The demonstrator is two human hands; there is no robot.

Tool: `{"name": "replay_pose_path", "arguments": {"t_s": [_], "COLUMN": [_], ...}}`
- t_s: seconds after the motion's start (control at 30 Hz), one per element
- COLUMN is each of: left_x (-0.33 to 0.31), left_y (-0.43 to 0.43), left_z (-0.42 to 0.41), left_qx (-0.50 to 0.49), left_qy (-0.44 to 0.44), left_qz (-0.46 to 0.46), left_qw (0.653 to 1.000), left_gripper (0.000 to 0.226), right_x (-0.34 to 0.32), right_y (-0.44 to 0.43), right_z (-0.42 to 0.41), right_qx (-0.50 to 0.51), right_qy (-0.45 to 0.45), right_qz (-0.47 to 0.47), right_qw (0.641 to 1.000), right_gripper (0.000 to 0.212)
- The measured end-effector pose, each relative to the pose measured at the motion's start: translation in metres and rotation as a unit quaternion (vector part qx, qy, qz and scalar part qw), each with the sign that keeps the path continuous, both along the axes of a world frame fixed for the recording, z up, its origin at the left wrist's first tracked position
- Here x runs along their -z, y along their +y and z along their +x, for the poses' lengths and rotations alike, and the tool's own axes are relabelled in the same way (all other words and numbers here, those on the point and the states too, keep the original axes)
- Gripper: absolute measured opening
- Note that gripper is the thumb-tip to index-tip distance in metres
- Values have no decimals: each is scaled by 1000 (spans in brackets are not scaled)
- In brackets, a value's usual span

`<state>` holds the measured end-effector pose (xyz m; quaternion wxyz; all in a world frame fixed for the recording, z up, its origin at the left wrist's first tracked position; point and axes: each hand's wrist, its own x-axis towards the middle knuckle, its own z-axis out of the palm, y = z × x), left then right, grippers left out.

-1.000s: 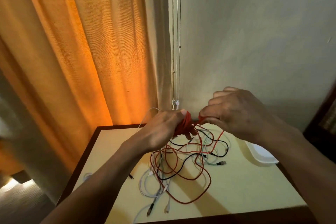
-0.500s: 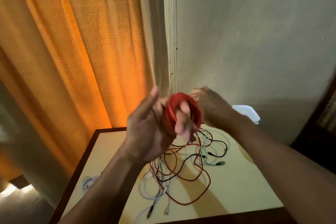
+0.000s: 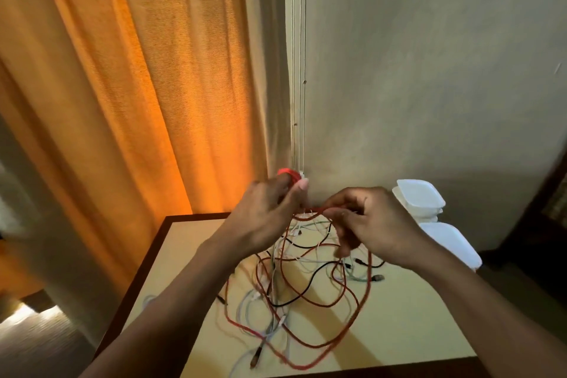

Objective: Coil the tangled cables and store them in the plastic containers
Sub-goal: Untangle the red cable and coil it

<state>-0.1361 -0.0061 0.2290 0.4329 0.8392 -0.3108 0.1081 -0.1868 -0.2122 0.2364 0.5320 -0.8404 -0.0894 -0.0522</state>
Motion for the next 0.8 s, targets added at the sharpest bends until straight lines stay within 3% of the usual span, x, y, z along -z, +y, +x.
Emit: {"name": "replay_pose_path", "arguments": {"t_s": [0.07,0.17,0.27,0.37,0.43,0.53,0.6,0.8], "left_x": [5,8,15,20,13,-14,-19,-29], "left_y": [0,2,2,-5,-4,-5,-11,-26], "left_z": [5,8,22,39,29,0,0,4], "left_qx": [23,73,126,87,178,306,337,324], "left_qy": [-5,5,108,263,294,322,346,335], "left_qz": [61,82,55,9,-66,-170,-240,-476], "left_qw": [998,994,985,961,937,880,842,746], "left_gripper": [50,46,45,69,71,72,71,69], "right_x": [-7,-17,-29,-38,-41,-39,-31,13], "right_y": [-10,-23,-27,-29,-29,-25,-20,17], "right_z": [1,6,11,25,35,50,61,65], "right_qx": [12,51,48,48,35,32,34,19], "right_qy": [-3,-102,-204,-270,-303,-274,-220,-94], "right_qz": [-44,-164,-237,-228,-209,-109,-37,47], "right_qw": [999,980,949,934,929,955,974,994], "right_gripper": [12,12,3,10,16,12,9,27]}}
